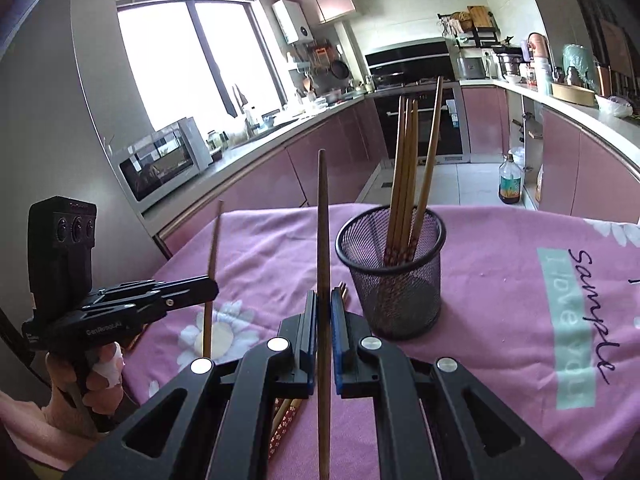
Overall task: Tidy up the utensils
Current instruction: 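Carry both held chopsticks upright over the black mesh cup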
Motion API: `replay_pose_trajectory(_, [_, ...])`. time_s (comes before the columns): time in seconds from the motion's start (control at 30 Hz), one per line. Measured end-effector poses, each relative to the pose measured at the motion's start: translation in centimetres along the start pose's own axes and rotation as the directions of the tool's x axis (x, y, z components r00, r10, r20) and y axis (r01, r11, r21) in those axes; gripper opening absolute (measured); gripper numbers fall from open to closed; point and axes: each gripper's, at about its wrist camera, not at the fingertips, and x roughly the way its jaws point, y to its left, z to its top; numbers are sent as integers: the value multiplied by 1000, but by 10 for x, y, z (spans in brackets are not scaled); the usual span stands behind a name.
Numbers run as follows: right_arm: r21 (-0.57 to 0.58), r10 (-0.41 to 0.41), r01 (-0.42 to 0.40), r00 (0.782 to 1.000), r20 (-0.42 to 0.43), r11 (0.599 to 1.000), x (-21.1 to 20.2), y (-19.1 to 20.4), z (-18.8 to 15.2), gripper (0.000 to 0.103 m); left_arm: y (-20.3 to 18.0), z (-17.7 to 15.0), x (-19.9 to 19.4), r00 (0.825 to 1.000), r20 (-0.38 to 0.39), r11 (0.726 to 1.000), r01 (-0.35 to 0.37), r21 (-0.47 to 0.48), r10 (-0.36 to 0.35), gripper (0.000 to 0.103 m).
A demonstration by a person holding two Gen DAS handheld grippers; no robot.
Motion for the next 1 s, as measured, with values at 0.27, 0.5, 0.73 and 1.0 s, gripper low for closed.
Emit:
replay_pose_trajectory(0.27, [-5,-17,17,998,67,1000,-15,-6,17,6,-7,24,-15,995,88,999,46,2,-46,7])
replay_pose_trajectory(0.5, [-18,-23,26,992,121,1000,-25,-8,36,5,-15,51,-21,984,163,997,72,9,-72,7])
replay_pose_trajectory(0.73, [-39,-25,32,985,171,999,-37,-10,55,5,-25,75,-25,975,206,997,74,25,-78,7])
replay_pose_trajectory(1.0, [-60,-33,48,973,227,997,-50,-6,73,5,-39,96,-25,969,235,996,69,50,-79,7])
